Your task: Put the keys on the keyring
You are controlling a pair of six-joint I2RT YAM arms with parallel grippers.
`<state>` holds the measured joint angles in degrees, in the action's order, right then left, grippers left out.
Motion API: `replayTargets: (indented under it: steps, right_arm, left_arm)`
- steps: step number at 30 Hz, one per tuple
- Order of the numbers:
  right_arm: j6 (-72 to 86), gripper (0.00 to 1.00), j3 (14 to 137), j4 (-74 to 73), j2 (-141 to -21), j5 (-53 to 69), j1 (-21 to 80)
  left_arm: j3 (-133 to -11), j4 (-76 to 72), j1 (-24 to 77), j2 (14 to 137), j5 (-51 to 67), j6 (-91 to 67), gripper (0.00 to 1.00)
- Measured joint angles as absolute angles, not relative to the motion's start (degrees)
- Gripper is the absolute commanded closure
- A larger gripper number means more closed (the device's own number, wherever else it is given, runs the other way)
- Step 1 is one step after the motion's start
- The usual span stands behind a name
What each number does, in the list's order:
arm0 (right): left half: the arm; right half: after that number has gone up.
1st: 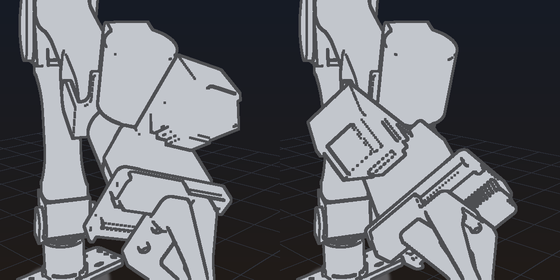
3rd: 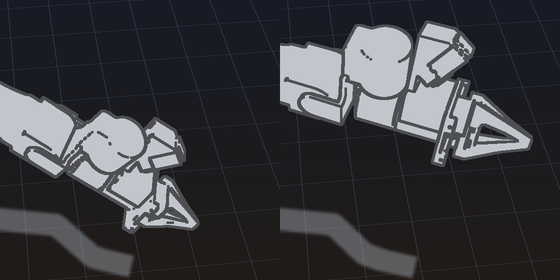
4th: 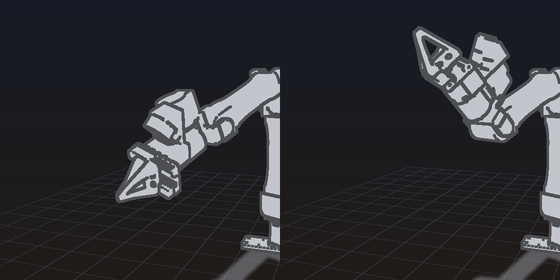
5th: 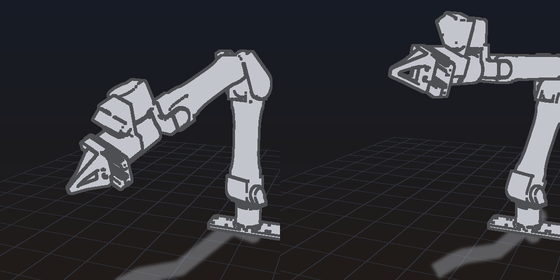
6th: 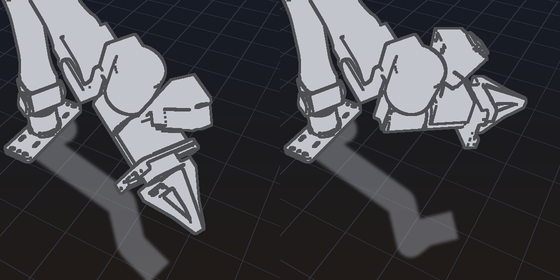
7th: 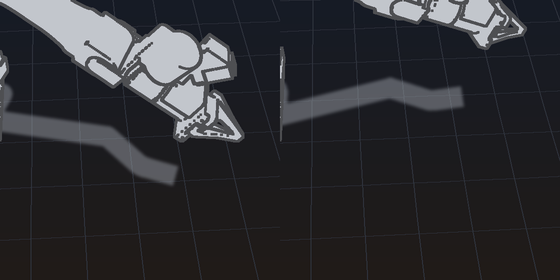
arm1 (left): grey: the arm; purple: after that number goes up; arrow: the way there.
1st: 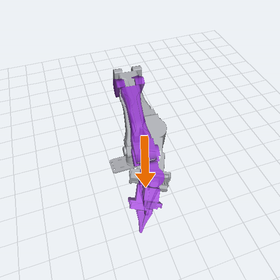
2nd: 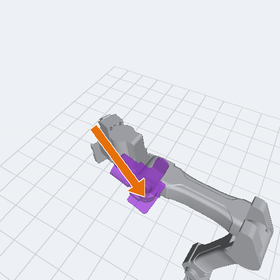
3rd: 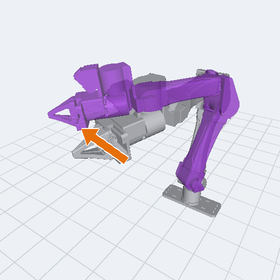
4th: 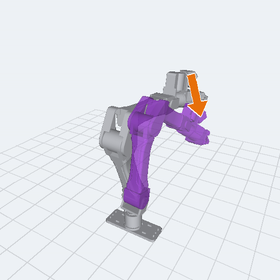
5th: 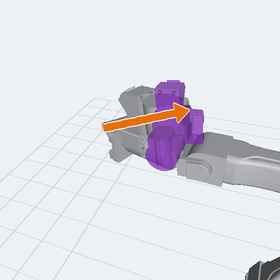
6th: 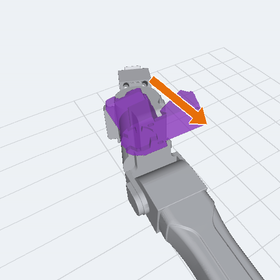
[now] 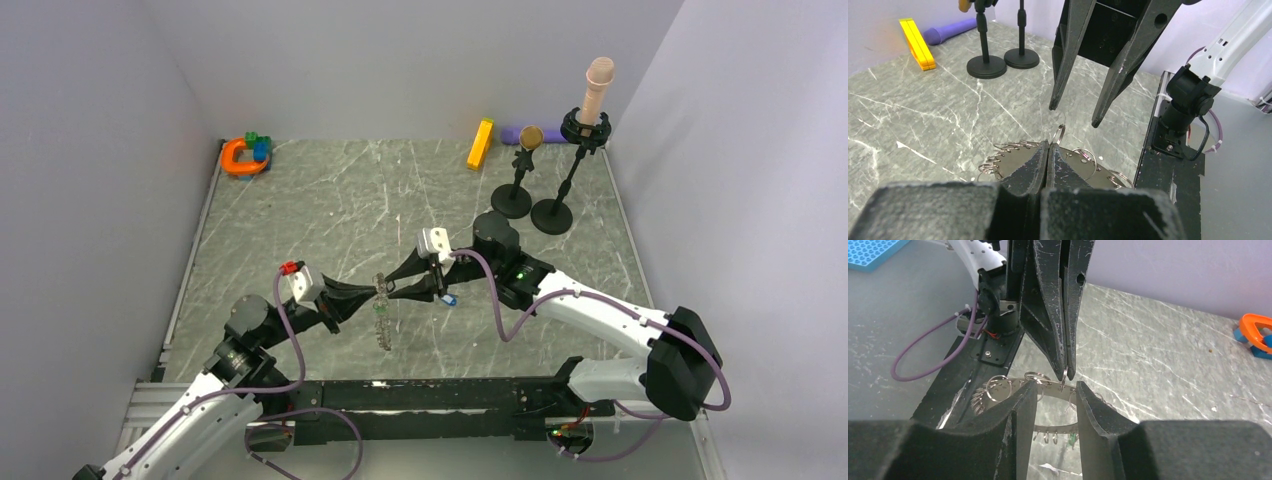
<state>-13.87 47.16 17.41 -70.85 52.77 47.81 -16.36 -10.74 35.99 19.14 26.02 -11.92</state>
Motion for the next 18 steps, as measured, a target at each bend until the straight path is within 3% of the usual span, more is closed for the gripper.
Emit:
replayTargets:
  steps: [18]
  right_arm:
    - [-13.41, 0.72, 46.92, 20.12, -72.51, 51.24, 48.86]
  left_arm:
    - [-16.36, -13.93, 35.99, 20.16, 26.04, -13.28, 1.00]
